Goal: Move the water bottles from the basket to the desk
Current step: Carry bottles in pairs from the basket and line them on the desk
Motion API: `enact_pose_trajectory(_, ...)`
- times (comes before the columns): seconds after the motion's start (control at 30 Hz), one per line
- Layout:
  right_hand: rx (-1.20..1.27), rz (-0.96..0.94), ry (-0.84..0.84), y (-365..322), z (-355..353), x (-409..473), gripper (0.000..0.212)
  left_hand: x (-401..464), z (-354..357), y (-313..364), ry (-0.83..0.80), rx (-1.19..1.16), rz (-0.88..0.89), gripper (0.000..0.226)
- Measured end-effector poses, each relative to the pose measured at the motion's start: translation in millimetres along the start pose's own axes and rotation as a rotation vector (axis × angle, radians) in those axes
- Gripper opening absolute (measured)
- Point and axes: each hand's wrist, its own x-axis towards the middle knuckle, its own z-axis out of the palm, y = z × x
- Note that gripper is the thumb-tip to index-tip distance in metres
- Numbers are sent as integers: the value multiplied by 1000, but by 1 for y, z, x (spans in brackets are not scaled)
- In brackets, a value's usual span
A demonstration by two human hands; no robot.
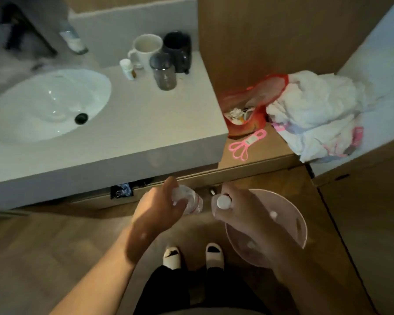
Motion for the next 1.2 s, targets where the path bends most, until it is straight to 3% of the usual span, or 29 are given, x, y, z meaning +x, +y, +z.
enact_pose_trajectory(0.27, -208, -265, -292, -169, 62, 58, 26, -94, -77, -135, 306, -81, -259, 26)
enact_pose_trajectory(0.5, -188, -472, -459, -346, 160, 54, 32, -203, -138, -274, 505, -171, -488, 22)
enact_pose_trajectory(0.9, -136, -728, -556, -585, 321, 28, 29, -352, -239, -460, 810, -284, -741, 24)
enact_pose_trajectory(1.2, -155, -882, -631, -753, 450, 57, 30, -409, -308, -623, 910, -145, -858, 29)
